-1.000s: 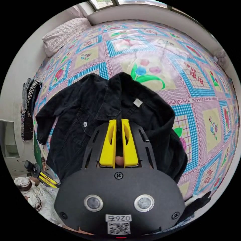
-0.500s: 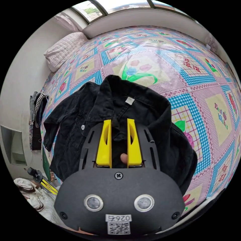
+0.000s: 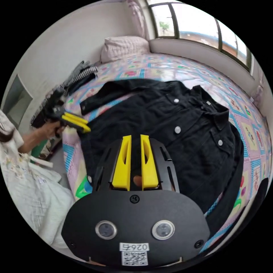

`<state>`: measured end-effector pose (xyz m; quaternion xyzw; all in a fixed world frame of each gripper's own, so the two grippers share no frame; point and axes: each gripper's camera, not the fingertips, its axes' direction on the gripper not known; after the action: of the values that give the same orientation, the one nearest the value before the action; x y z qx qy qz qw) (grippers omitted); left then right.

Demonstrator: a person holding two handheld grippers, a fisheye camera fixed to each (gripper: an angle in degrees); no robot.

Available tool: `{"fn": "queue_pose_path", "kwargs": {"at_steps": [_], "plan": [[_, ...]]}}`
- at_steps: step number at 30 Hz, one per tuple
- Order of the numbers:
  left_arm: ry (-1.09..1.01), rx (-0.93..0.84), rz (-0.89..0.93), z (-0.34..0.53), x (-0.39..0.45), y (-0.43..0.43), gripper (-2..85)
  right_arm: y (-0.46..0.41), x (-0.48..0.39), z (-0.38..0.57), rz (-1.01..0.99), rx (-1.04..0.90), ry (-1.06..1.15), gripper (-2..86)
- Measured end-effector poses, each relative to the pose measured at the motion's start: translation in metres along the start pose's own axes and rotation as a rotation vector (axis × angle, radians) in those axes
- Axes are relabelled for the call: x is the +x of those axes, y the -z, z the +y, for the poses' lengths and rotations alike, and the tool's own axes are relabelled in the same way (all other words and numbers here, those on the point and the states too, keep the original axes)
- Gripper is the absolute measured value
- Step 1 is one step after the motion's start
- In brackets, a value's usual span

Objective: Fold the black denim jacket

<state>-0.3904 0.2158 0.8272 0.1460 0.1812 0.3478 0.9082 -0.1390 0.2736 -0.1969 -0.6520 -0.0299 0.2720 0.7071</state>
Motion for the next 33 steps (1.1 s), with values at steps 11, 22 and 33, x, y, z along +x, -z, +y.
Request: {"fn": "queue_pose_path", "kwargs": {"at_steps": [11,22,33], "plan": [[0.143,0.135,0.145,0.03,-0.027,0.036,14.0,0.086,0.033,0.14,0.042,0.057,-0.566,5.0],[0.054,0.044,0.199,-0.009,-0.02,0.003,16.1,0.13,-0.011,0.219,0.296,0.183,-0.942,8.9],[-0.008,-0.034,0.188,-0.029,-0.035,-0.013,2.2,0.096,-0.015,0.168,0.501,0.048,-0.984,4.6]]}}
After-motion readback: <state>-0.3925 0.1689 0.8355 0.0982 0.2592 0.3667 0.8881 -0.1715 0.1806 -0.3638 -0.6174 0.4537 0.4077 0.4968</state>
